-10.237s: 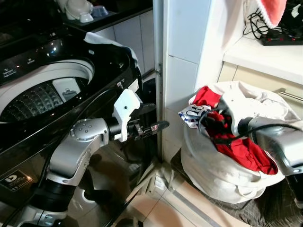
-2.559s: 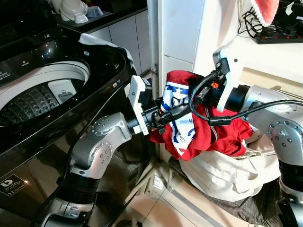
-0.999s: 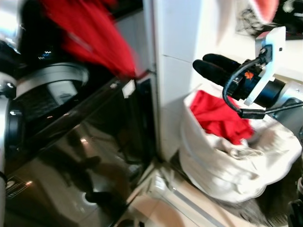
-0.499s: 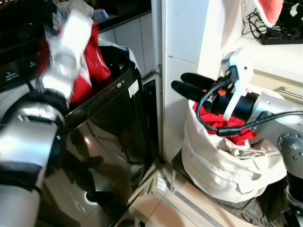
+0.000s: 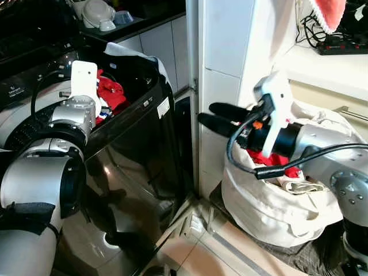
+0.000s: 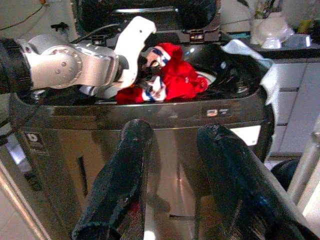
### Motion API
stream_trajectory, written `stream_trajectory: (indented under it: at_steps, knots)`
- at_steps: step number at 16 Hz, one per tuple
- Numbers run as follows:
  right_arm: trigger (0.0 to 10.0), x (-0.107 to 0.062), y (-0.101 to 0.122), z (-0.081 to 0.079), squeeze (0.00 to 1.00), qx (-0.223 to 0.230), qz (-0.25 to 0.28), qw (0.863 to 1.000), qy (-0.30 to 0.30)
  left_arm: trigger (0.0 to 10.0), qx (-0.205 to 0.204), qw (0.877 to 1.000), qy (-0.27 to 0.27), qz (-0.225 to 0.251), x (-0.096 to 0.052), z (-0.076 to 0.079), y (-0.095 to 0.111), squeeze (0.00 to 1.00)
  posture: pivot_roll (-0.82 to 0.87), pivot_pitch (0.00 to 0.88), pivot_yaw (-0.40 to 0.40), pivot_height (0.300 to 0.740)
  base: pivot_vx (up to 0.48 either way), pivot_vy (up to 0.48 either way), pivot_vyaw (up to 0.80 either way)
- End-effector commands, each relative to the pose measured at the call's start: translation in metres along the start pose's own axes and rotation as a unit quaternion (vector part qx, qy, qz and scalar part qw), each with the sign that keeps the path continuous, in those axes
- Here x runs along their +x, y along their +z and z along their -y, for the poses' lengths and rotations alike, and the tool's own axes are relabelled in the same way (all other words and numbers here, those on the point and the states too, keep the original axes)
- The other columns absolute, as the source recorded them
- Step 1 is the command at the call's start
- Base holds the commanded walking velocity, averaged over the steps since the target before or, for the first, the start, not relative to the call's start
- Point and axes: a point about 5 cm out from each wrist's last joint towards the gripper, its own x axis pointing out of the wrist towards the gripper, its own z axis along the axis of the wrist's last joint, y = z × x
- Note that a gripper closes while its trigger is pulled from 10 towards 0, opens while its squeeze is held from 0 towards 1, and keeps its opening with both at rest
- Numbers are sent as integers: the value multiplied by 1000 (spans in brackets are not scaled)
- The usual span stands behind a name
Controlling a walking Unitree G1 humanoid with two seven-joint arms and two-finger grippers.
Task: Clothes washing
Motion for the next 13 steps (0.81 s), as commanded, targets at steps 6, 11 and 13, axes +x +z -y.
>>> stream_trajectory:
  at_steps: [6,11,13]
  knots:
    - [10000,6,-2,-7,0,7,-2,1000,6,10000,-48,998,23,19,0,-6,-3,1000,-21,0,120,740,0,0,0]
    - [10000,6,1,2,0,11,6,999,-30,10000,-31,996,67,48,-5,-22,-6,1000,-11,0,114,740,0,0,0]
    - [10000,5,0,10,0,17,6,998,-60,10000,-25,994,85,69,-15,-31,-9,0,0,0,107,740,0,0,0]
